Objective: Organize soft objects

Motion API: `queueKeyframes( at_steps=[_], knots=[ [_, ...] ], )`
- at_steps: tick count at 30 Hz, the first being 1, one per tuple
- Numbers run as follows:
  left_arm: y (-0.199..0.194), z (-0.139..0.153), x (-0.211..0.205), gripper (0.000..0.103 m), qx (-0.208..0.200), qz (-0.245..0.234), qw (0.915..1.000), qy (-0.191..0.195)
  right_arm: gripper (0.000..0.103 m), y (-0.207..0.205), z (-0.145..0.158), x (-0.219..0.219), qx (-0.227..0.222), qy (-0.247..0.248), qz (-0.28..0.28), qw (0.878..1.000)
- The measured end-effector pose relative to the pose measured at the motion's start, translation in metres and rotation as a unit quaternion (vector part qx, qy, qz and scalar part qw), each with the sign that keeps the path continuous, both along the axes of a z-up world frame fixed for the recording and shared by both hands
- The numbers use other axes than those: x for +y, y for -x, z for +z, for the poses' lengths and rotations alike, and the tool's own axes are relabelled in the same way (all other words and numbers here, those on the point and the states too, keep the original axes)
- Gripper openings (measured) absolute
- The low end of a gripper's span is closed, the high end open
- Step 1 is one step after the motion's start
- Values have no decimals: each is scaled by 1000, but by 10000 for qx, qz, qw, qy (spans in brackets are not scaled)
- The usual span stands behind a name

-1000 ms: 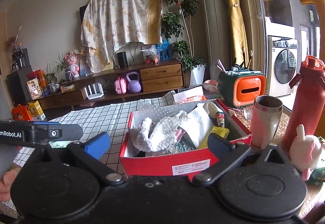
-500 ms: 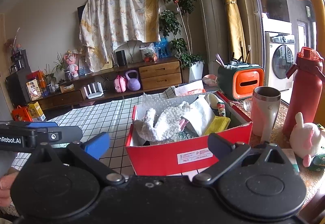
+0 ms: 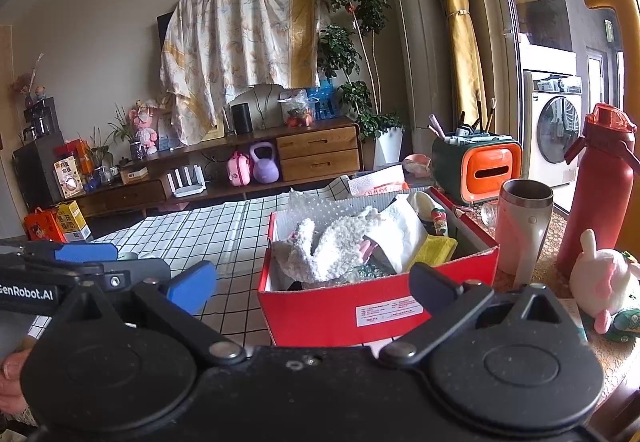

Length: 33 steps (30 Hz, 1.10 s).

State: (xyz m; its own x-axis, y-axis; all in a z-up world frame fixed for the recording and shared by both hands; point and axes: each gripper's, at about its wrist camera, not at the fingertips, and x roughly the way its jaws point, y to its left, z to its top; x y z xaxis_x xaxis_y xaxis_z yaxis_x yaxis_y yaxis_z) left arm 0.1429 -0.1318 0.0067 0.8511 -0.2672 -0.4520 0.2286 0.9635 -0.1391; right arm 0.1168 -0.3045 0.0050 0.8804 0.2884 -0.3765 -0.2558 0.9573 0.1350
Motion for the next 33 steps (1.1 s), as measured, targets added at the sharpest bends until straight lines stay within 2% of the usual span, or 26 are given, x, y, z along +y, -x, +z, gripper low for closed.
queueKeyframes(
  at_steps=[33],
  knots=[
    [4, -1, 0, 103, 21, 25, 10000, -4, 103, 1, 2, 1, 21, 2, 2, 10000]
  ],
)
